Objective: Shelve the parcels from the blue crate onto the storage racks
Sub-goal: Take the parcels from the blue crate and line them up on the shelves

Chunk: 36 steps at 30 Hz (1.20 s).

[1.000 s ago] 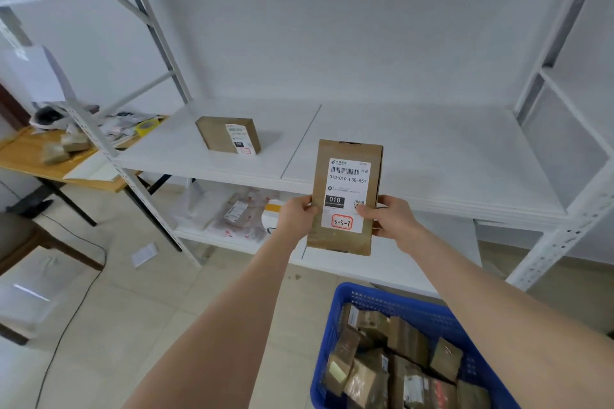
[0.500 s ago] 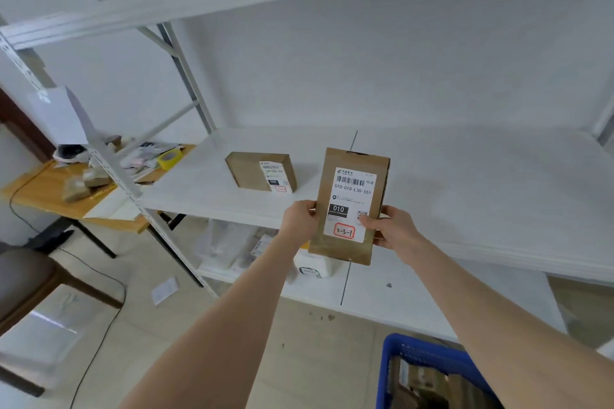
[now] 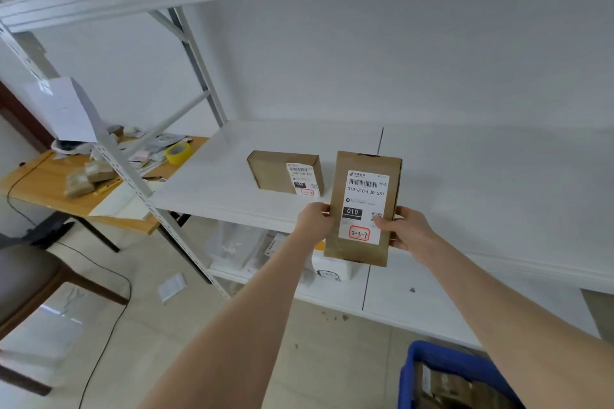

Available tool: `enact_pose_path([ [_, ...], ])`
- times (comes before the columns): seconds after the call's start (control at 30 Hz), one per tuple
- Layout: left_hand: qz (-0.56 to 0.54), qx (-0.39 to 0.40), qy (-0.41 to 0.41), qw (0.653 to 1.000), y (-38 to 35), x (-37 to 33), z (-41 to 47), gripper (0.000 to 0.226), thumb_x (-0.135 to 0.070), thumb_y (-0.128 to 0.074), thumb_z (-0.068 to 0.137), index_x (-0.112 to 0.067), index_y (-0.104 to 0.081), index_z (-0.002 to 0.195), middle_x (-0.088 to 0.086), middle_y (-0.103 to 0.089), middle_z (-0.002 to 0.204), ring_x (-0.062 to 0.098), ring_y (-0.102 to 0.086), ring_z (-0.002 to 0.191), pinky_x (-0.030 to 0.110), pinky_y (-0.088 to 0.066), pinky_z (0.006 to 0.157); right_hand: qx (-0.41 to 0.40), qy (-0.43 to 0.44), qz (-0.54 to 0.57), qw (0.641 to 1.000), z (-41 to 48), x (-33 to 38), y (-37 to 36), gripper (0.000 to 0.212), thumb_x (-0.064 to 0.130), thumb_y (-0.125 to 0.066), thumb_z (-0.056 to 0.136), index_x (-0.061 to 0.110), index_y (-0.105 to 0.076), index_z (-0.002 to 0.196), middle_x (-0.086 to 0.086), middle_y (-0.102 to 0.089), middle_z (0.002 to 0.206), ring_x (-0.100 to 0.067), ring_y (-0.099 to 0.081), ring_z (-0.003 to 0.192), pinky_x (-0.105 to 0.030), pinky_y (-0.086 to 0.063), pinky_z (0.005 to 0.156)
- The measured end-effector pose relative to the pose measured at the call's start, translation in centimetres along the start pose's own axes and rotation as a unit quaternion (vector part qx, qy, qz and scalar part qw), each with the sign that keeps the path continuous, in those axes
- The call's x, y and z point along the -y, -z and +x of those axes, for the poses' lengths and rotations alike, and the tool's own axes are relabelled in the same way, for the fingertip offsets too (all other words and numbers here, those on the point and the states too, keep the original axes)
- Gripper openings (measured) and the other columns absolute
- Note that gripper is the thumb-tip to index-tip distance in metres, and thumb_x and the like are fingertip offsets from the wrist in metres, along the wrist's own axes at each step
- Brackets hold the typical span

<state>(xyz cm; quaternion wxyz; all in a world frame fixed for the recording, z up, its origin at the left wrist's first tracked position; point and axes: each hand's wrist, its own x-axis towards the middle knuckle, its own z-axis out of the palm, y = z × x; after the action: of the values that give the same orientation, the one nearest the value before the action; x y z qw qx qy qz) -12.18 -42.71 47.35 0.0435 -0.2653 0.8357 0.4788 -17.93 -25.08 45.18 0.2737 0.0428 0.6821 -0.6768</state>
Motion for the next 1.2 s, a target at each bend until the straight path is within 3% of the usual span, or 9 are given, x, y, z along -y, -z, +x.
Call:
enact_pose_path([
  [0.33, -0.008, 0.083, -0.023, 0.996, 2.4, 1.3, 3.8, 0.053, -0.023, -0.060, 0.089, -0.006, -0.042, 0.136, 0.011, -0.062, 0.121, 0.028, -0.059, 0.112, 0.045, -0.048, 0.098, -0.069, 0.005, 0.014, 0.998, -0.1, 0.0, -3.3, 0.034, 0.007, -0.070, 0.085, 0.010, -0.057, 0.116, -0.010, -0.069, 0.102, -0.029, -0.068, 0.094, -0.037, -0.054, 0.082],
  [0.5, 0.019, 0.122, -0.074, 0.990, 4.4, 2.6, 5.4, 0.037, -0.022, -0.062, 0.089, -0.007, -0.057, 0.122, 0.010, -0.065, 0.117, 0.028, -0.061, 0.108, 0.045, -0.049, 0.096, -0.115, 0.003, 0.034, 0.993, -0.2, -0.7, -6.3, 0.030, 0.009, -0.068, 0.086, 0.009, -0.058, 0.114, -0.014, -0.069, 0.104, -0.033, -0.067, 0.098, -0.042, -0.053, 0.089],
  [0.7, 0.021, 0.150, -0.100, 0.983, 6.2, 4.4, 6.7, 0.028, -0.022, -0.057, 0.091, -0.009, -0.062, 0.116, 0.011, -0.067, 0.113, 0.029, -0.062, 0.105, 0.045, -0.052, 0.093, -0.159, 0.001, 0.037, 0.987, -0.8, -1.3, -9.0, 0.034, 0.012, -0.069, 0.086, 0.008, -0.058, 0.118, -0.013, -0.069, 0.104, -0.030, -0.068, 0.096, -0.042, -0.054, 0.089],
  [0.87, -0.020, 0.177, -0.115, 0.977, 6.4, 4.1, 7.4, 0.031, -0.021, -0.053, 0.095, -0.007, -0.060, 0.122, 0.012, -0.067, 0.110, 0.026, -0.063, 0.091, 0.043, -0.055, 0.087, -0.191, 0.014, 0.034, 0.981, -1.6, -0.4, -9.4, 0.036, 0.014, -0.068, 0.088, 0.007, -0.058, 0.122, -0.011, -0.068, 0.101, -0.030, -0.067, 0.093, -0.040, -0.055, 0.086],
  [1.0, -0.036, 0.187, -0.134, 0.973, 5.5, 2.8, 7.2, 0.033, -0.018, -0.048, 0.098, -0.013, -0.056, 0.129, 0.011, -0.067, 0.114, 0.020, -0.060, 0.087, 0.030, -0.054, 0.074, -0.216, 0.028, 0.037, 0.975, -2.2, 0.0, -8.3, 0.038, 0.012, -0.065, 0.090, 0.006, -0.055, 0.126, -0.010, -0.067, 0.100, -0.027, -0.067, 0.091, -0.036, -0.054, 0.080],
  [1.2, -0.060, 0.174, -0.145, 0.972, 2.7, 0.9, 6.6, 0.035, -0.013, -0.046, 0.097, -0.017, -0.057, 0.130, 0.006, -0.066, 0.117, 0.022, -0.062, 0.105, 0.041, -0.051, 0.095, -0.237, 0.054, 0.042, 0.969, -2.0, 0.2, -5.0, 0.040, 0.009, -0.064, 0.089, 0.007, -0.056, 0.128, -0.012, -0.067, 0.111, -0.027, -0.065, 0.096, -0.034, -0.052, 0.080],
])
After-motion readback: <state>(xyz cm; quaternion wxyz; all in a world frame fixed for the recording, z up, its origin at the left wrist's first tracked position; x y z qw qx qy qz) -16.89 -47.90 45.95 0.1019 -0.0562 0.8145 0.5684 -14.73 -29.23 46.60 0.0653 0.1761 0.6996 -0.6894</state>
